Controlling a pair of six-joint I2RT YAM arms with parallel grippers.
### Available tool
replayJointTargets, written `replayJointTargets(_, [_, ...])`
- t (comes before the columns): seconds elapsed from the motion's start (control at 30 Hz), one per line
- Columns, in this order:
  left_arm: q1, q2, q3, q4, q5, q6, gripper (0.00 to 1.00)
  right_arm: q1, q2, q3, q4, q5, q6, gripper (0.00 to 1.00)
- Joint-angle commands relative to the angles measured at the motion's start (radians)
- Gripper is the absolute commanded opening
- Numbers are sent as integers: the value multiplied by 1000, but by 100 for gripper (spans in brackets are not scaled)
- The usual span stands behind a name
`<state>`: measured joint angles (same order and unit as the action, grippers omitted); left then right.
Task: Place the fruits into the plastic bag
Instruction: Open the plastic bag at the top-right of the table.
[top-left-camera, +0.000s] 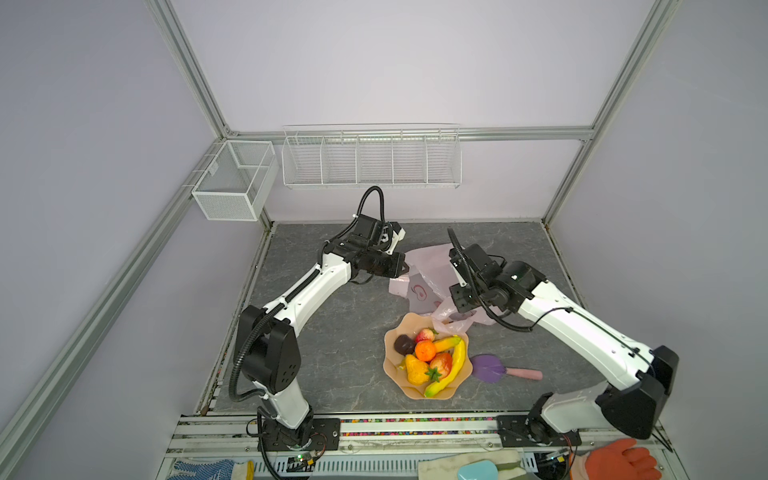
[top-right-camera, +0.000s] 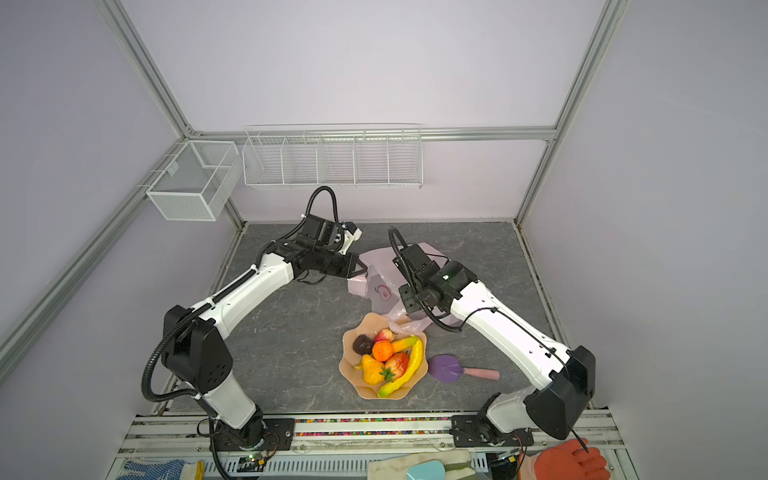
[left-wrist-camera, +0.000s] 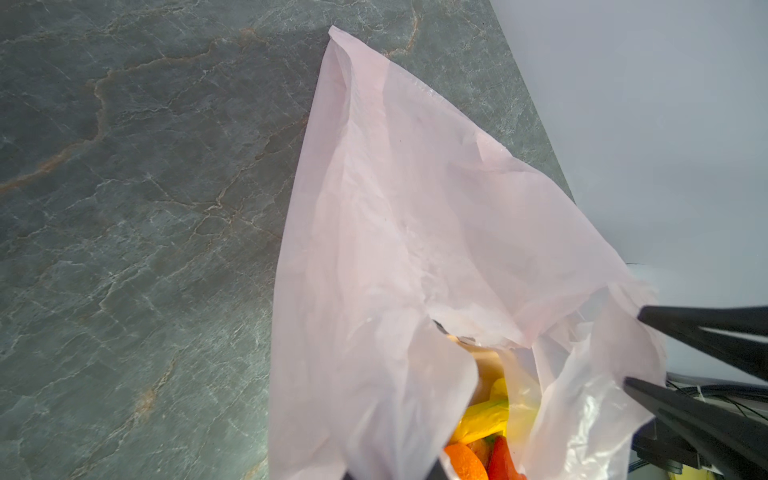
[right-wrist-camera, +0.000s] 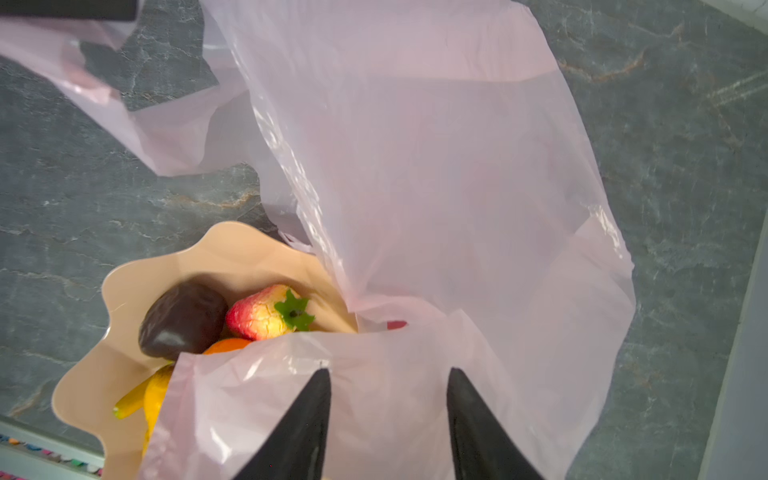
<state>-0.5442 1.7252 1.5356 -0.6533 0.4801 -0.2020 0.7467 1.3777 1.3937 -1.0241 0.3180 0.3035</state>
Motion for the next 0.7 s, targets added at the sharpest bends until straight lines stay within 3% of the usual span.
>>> replayJointTargets(0.0, [2, 22, 62, 7, 8, -7, 0, -9, -72, -31, -81, 13, 70, 42])
replayJointTargets(0.07, [3, 27, 77, 10, 11, -13, 0, -24, -106, -54, -96, 16, 110, 35])
replayJointTargets(0.17, [2, 35, 92, 25, 31, -25, 0, -59, -158, -106, -94, -15, 182, 34])
replayJointTargets(0.2, [3, 35, 93, 30, 39, -26, 0, -71, -172, -116, -92, -19, 215, 38])
replayJointTargets(0.23, [2, 34, 94, 37, 48, -27, 0, -84, -188, -126, -88, -26, 256, 48])
replayJointTargets(0.27, [3, 30, 92, 41, 55, -25, 0, -101, -206, -131, -77, -42, 296, 68])
replayJointTargets(0.3, [3, 28, 91, 41, 58, -24, 0, -115, -224, -133, -66, -55, 340, 80])
replayJointTargets(0.37, [2, 24, 84, 39, 61, -19, 0, -138, -257, -139, -27, -95, 423, 89])
replayJointTargets(0.47, [2, 17, 70, 39, 70, -14, 0, -151, -297, -169, 57, -153, 558, 98])
replayJointTargets(0.67, [1, 4, 54, 40, 72, -7, 0, -154, -269, -234, 147, -222, 747, 97])
